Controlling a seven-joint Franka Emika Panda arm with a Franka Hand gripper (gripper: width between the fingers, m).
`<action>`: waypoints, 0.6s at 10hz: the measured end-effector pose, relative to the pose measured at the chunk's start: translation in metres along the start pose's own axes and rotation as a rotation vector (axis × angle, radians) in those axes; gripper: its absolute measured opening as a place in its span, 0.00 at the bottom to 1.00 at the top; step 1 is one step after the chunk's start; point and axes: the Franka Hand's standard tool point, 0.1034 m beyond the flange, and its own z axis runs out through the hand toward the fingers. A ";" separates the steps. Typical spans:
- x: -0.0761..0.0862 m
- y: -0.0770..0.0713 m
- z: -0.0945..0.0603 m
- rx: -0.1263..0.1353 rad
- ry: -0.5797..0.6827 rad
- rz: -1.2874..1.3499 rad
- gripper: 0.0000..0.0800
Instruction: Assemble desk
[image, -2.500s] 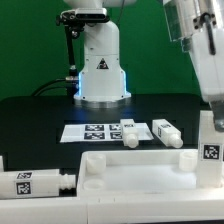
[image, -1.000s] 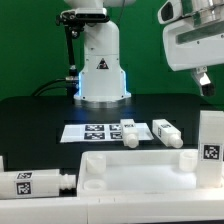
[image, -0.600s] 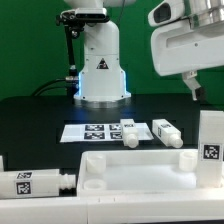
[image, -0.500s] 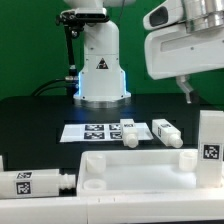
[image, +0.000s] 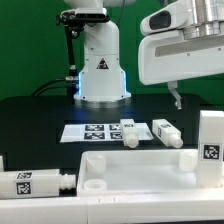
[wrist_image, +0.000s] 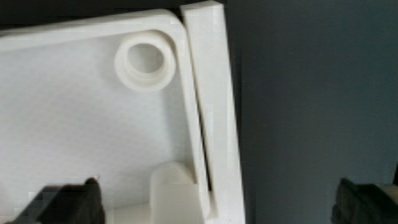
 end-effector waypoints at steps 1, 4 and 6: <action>-0.001 0.001 0.001 -0.001 -0.002 -0.067 0.81; -0.046 0.005 0.020 -0.034 -0.073 -0.248 0.81; -0.052 0.010 0.023 -0.040 -0.076 -0.249 0.81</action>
Offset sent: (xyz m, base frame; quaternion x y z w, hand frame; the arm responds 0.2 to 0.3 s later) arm -0.0603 0.0089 -0.0310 -0.0450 -0.0511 -0.1791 0.9815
